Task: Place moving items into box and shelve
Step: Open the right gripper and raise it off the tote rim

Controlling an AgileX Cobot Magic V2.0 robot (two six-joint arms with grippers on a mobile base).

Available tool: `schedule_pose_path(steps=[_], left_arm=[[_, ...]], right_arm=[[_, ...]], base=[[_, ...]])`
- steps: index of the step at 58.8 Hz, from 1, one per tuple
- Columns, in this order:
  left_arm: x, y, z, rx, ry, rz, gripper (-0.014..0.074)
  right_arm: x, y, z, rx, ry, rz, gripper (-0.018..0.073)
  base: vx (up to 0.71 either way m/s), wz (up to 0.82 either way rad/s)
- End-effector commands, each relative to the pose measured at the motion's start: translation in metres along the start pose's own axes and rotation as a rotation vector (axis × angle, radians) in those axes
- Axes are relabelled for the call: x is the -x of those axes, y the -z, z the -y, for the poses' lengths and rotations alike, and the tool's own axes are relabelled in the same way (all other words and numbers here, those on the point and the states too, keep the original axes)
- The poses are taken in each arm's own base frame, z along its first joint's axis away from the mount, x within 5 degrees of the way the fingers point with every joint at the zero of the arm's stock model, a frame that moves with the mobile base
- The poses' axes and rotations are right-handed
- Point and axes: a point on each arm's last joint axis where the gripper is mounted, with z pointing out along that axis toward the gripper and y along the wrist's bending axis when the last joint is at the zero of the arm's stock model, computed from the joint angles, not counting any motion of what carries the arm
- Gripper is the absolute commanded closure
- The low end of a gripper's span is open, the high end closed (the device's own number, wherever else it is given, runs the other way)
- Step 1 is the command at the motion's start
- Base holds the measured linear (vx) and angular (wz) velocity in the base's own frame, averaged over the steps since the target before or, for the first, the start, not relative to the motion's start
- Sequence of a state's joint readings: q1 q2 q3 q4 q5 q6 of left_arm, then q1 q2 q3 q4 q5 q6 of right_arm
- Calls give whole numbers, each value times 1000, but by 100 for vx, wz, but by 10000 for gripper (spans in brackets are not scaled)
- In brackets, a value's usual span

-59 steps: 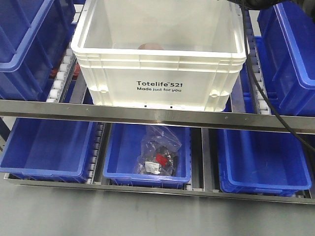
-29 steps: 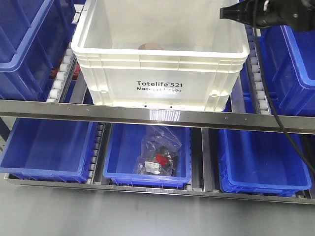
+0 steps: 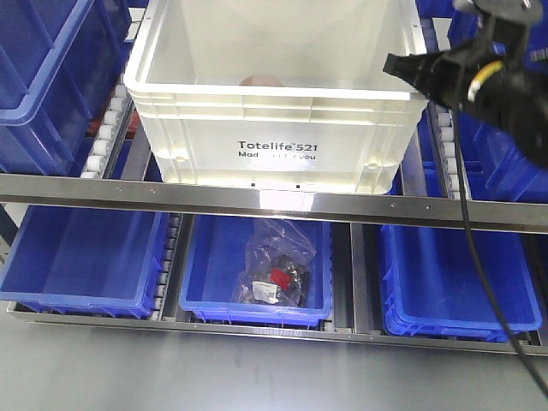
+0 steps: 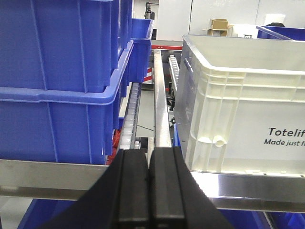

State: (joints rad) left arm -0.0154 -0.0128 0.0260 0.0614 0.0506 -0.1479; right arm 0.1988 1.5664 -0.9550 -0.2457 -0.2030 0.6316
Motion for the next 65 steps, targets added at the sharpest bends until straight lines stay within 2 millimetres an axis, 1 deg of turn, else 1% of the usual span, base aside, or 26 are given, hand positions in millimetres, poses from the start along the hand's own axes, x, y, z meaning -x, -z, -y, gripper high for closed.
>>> schedule_pose_path(steps=[1,5,8,13,20,31,37,43,48,51,53,57,61,65], left_arm=[[12,2,2,-20,8,108,603],[12,2,2,-20,8,108,603],[12,2,2,-20,8,108,603],[12,2,2,-20,8,108,603],[12,2,2,-20,8,108,603],[12,2,2,-20,8,108,603],[12,2,2,-20,8,108,603],[12,2,2,-20,8,108,603],[12,2,2,-20,8,108,603],[12,2,2,-20,8,108,603],[12,2,2,-20,8,108,603],[12,2,2,-20,8,108,603],[12,2,2,-20,8,108,603],[12,2,2,-20,8,108,603]], right_arm=[[-15,12,2,77,-77,82,566],[-36,19,8,88,-71,69,564],[-45,26,11,82,-37,55,564],[-48,37,12,69,63,45,564],[-37,52,8,68,159,76,563],[-21,68,3,69,193,152,563],[-10,82,-2,76,219,209,563],[4,104,-8,83,267,271,563],[10,126,-11,61,318,271,563],[13,137,-11,47,350,268,563],[16,149,-11,33,372,272,563],[20,167,-8,5,376,303,563],[18,184,0,-28,371,349,563],[7,197,6,-39,367,379,563]], base=[[0,0],[0,0],[0,0],[0,0],[0,0],[0,0],[0,0],[0,0],[0,0],[0,0],[0,0],[0,0],[0,0],[0,0]])
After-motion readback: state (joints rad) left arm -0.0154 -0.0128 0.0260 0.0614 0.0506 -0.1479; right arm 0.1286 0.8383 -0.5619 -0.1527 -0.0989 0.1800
